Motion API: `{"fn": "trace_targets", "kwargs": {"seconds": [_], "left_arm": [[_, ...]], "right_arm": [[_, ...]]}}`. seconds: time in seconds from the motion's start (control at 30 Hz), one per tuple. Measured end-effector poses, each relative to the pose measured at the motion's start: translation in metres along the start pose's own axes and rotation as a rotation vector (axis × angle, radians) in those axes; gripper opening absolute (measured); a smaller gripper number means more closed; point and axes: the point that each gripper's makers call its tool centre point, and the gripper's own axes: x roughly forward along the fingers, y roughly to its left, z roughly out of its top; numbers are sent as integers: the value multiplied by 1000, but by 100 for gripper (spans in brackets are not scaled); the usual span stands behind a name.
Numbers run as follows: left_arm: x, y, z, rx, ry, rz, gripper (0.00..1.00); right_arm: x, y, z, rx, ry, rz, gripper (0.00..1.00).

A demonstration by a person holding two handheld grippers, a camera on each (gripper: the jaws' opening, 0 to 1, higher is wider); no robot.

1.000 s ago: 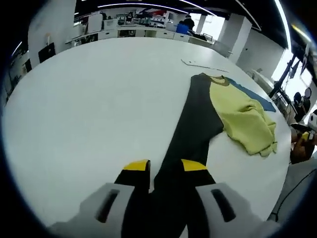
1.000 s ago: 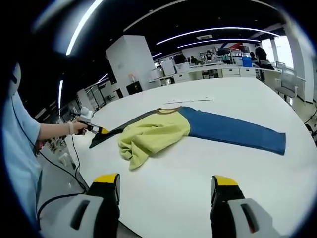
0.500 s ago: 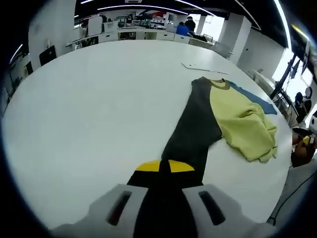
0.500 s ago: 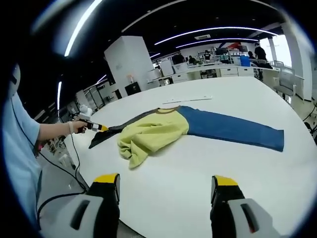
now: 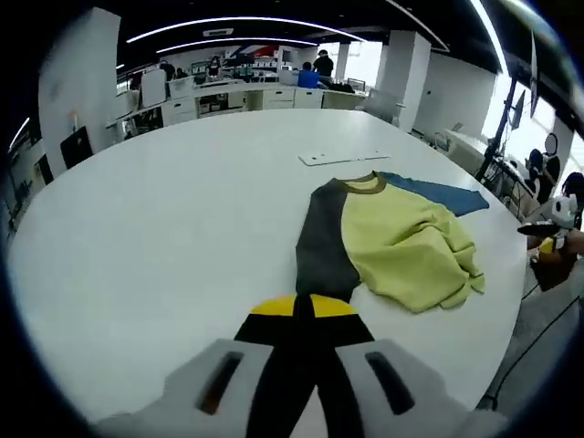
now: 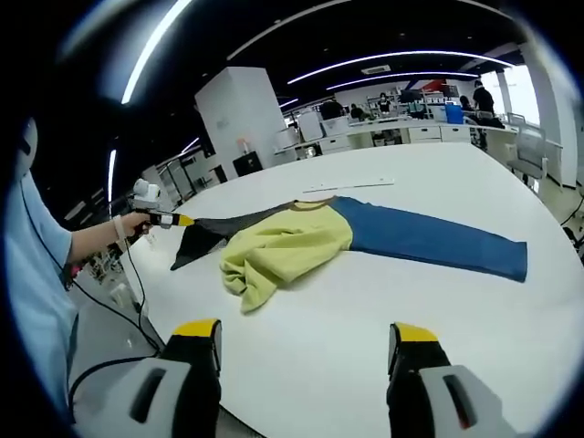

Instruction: Fold the garment on the visible template until the final outline fits inside the template.

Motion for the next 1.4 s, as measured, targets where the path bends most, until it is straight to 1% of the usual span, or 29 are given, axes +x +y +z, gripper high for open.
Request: {"fn": "trace_targets", "kwargs": {"seconds": [0.13, 0.17, 0.27, 0.33, 0.37, 0.43, 0.53, 0.57, 0.73, 0.83, 1.0, 1.2, 1.33, 1.4], "left_arm": [[-2, -24, 7, 24, -11, -40, 0], [-2, -34, 9, 23, -11, -51, 0], [3, -54, 11, 51, -11, -73, 0], [9, -74, 9, 60, 4, -121, 0], [12, -80, 7, 74, 18, -129, 0], [21, -90, 6, 92, 19, -132, 1], [35, -109, 4, 78, 29, -174, 1], [41, -118, 2, 67, 45, -196, 1], [67, -140, -5, 76, 70, -227, 1], [77, -147, -11, 53, 87, -243, 1], [90, -152, -23, 50, 115, -246, 1], [95, -151, -35, 27, 138, -244, 1], [96, -149, -36, 19, 136, -241, 1], [96, -150, -36, 31, 131, -245, 1]], "right_arm": [[0, 1, -1, 0, 4, 4, 74], [0, 1, -1, -1, 3, 5, 74], [1, 1, -1, 4, 0, 6, 74], [1, 1, -2, 2, 3, 6, 74], [1, 1, -3, 3, 5, 6, 74], [0, 1, -3, 6, 3, 5, 74], [0, 0, -5, 12, 5, 4, 74], [-1, 0, -6, 12, 8, 3, 74], [-2, -2, -6, 21, 6, -2, 74], [-4, -2, -7, 23, 5, -4, 74], [-8, -6, -8, 32, 2, -17, 74], [-9, -8, -10, 36, 2, -23, 74], [-8, -8, -9, 35, 1, -22, 74], [-7, -7, -8, 35, 0, -19, 74]]}}
